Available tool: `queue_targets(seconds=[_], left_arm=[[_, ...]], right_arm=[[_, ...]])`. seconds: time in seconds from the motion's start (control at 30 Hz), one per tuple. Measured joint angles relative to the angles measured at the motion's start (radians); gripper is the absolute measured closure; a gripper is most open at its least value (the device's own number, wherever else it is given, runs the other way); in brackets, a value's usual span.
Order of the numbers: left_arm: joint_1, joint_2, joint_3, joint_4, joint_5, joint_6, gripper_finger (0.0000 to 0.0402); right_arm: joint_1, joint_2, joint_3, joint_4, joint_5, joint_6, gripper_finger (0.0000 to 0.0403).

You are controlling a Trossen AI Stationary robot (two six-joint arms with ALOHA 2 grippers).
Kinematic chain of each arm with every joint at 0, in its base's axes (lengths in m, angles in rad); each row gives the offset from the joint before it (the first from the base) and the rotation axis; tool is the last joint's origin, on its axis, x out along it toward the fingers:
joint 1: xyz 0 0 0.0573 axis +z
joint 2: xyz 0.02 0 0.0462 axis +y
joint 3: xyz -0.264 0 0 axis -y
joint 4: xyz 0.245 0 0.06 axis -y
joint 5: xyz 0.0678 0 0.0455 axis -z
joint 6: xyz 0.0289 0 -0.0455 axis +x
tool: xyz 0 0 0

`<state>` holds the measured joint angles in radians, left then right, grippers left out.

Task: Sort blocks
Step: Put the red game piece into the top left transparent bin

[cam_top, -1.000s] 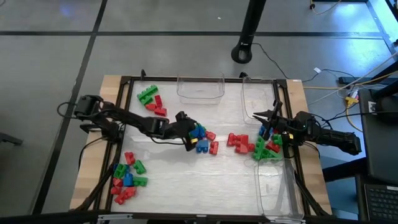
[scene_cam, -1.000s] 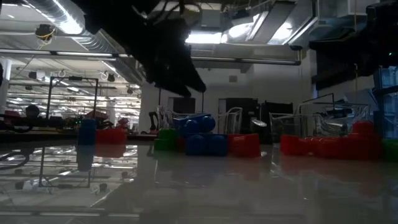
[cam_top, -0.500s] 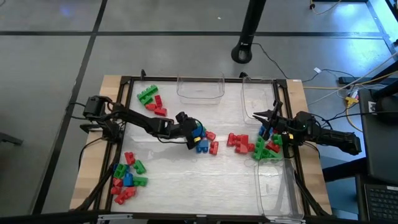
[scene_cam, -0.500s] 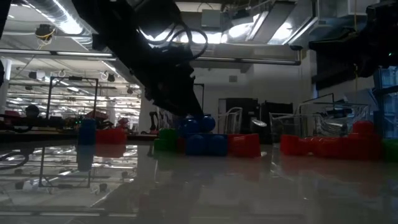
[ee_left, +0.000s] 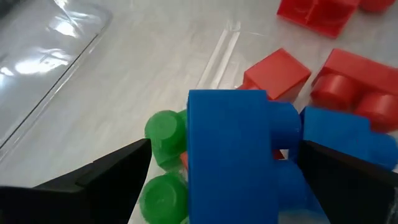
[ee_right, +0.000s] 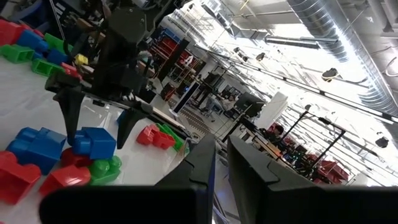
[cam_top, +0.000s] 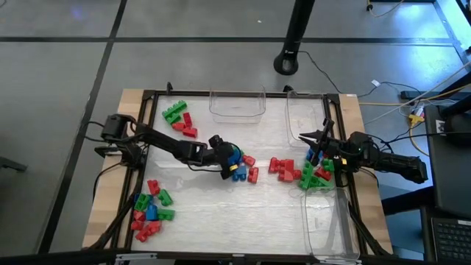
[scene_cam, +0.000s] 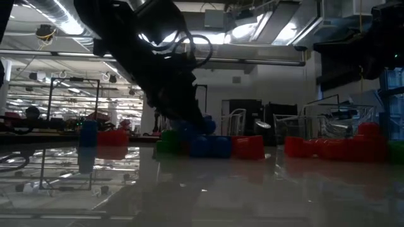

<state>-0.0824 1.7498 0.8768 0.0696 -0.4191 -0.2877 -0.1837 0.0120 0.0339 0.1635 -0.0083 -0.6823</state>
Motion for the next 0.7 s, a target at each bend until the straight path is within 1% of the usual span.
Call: queue_targets(seconds=[0.37,0.5,0.6,0.7], left_arm=[[-0.001,0.009,0.0,-0.006,-0.027,0.009,0.0009],[-0.002,0.025,0.0,-0.009,-0.029,0.034,0.0009],[-0.003,0.043,0.002,-0.009,-0.04,0.04,0.0009],[-0.002,0.05,0.002,-0.015,-0.073,0.037,0.0013]], right_arm=[[0.0,0.0,0.0,-0.004,0.0,0.0,0.0359],[0.0,0.0,0.0,-0.006,0.0,0.0,0.0358],[0.0,0.0,0.0,-0.007,0.001,0.0,0.0358],[0.0,0.0,0.0,-0.008,0.001,0.0,0.0358]])
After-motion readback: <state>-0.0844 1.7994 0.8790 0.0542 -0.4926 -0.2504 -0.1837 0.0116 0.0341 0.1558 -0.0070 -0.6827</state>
